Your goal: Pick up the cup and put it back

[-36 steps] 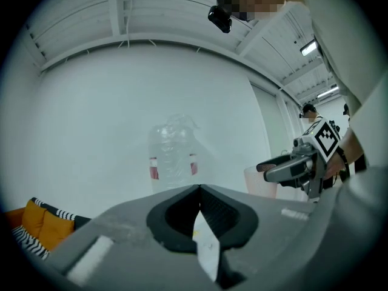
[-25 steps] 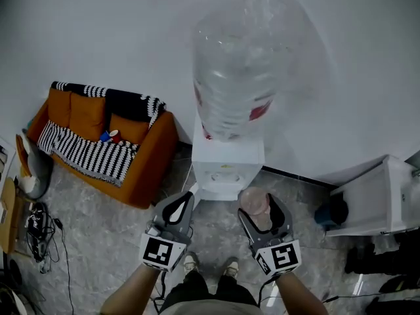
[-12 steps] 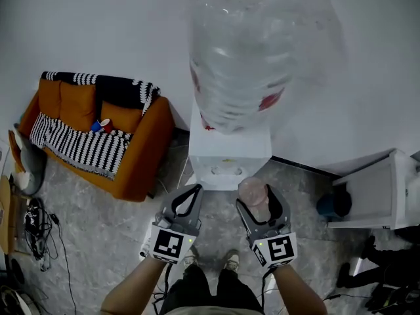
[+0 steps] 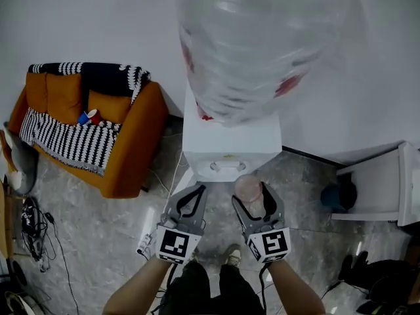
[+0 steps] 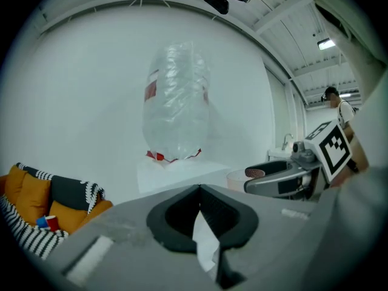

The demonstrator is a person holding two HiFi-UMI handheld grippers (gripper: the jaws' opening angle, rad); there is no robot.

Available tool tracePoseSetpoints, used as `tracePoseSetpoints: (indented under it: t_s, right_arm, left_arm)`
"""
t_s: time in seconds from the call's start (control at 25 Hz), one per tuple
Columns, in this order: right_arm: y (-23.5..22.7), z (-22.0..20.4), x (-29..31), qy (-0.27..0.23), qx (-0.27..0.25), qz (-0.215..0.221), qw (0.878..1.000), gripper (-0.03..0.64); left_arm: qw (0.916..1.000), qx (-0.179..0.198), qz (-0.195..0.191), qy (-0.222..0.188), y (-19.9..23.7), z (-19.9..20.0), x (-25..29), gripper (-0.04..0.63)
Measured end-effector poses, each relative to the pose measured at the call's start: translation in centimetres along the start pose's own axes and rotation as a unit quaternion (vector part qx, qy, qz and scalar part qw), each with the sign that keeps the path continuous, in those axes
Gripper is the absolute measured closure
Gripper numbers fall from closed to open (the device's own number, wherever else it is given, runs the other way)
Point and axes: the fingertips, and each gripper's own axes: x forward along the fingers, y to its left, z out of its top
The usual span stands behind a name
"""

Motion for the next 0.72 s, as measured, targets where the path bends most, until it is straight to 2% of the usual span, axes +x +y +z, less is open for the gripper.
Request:
tracePoseSetpoints:
  t_s: [0.36,0.72]
  right_arm:
    - [-1.2,-9.6,4.1,0.039,0.016,0.000,0.999,0.276]
    - [-2.6,-18.3,8.2,0.065,0.035,-0.004,0.997,0.275]
  left_arm:
    - [0.9988,-0.017,-0.015,0.043,-0.2,-9.1,3.5,0.592]
    - [0.9964,-0.049,-0.009,0.068,0.3,-17.1,6.8,0.592]
